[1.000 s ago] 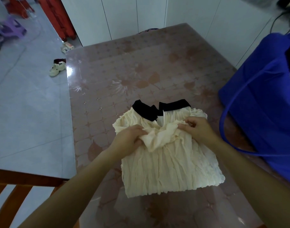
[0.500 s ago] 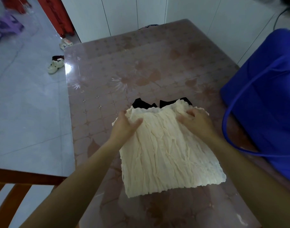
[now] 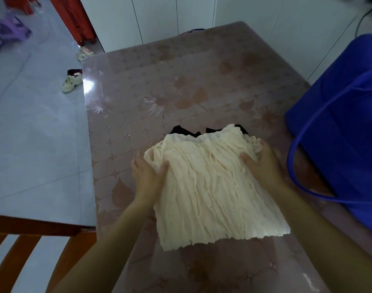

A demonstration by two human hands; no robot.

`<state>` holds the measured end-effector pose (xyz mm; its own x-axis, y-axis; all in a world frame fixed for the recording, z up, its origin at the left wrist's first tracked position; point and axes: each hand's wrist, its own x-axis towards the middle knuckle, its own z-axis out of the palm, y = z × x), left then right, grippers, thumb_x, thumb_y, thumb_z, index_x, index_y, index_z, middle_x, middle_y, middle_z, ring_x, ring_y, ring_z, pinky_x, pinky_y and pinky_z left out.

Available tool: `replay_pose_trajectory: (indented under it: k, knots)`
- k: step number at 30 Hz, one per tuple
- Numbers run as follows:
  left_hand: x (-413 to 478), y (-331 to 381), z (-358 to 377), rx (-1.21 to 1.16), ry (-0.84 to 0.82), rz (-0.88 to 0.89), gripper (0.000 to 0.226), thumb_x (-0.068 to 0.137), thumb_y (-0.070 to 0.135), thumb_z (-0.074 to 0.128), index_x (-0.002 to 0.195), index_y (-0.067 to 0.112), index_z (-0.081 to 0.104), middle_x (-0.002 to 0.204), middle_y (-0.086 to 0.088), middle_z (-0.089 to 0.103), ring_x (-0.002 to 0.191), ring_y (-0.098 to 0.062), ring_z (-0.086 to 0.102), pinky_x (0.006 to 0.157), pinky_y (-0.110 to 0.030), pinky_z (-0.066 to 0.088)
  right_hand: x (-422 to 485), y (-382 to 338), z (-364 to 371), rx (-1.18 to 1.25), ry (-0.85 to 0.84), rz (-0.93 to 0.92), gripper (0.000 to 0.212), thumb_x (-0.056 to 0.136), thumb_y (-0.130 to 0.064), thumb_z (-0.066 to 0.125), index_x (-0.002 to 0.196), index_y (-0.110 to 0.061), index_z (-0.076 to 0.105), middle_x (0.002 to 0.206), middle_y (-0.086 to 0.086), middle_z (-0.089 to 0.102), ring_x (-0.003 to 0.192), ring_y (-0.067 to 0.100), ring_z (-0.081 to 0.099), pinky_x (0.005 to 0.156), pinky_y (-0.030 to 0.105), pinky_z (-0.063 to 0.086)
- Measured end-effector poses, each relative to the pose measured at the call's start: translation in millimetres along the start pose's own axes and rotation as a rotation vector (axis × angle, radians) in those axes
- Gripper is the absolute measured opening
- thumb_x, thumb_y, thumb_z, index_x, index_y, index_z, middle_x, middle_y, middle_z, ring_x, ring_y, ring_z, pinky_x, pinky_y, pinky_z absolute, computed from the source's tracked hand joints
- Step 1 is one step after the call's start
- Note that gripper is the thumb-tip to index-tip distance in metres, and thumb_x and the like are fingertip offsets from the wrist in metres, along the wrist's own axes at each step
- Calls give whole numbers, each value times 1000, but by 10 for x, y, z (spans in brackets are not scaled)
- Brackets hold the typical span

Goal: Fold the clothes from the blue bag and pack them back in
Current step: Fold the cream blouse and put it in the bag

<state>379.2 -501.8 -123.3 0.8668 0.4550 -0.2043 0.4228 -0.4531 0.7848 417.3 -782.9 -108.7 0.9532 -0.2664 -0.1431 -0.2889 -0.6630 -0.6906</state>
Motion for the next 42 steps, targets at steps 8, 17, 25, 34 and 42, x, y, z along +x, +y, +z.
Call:
replay_pose_trajectory:
  k: [8, 17, 25, 34, 42]
  knots:
    - [-439, -54, 64, -76, -159, 116, 85, 88, 32, 63, 149, 25, 5, 138, 9, 39, 112, -9, 50, 90, -32, 44, -332, 127, 16, 151, -101, 88, 75, 85, -45, 63, 145, -27, 21, 132, -7, 45, 118, 17, 47, 95, 37, 40]
    - [-337, -18, -64, -121, -194, 118, 66, 93, 35, 54, 147, 20, 17, 134, 10, 39, 109, -6, 44, 85, -26, 38, -406, 143, -85, 114, -207, 35, 70, 93, -35, 55, 149, -29, 14, 154, -2, 25, 138, 21, 30, 109, 38, 27]
    - [-571, 112, -78, -95, -141, 157, 78, 89, 16, 57, 149, 19, 7, 133, 9, 37, 107, -5, 46, 73, -16, 37, -585, 134, -52, 58, -129, 88, 87, 85, -41, 64, 150, -25, 9, 155, -1, 24, 138, 25, 31, 105, 39, 30]
    - [-761, 1277, 619, -13, -529, 368, 85, 96, 25, 50, 148, 19, -17, 112, 2, 57, 97, -16, 58, 81, -26, 43, -728, -13, -295, 291, 45, -56, 54, 94, -44, 47, 143, -25, 35, 124, -17, 54, 111, -3, 51, 96, 27, 41]
    - [-564, 1121, 967, -152, -571, 362, 46, 99, 19, 41, 144, 17, 34, 112, -8, 64, 93, -23, 64, 85, -38, 52, -806, 121, -264, 181, -69, 62, 74, 86, -21, 62, 148, -25, 21, 142, -9, 39, 126, 13, 42, 103, 31, 35]
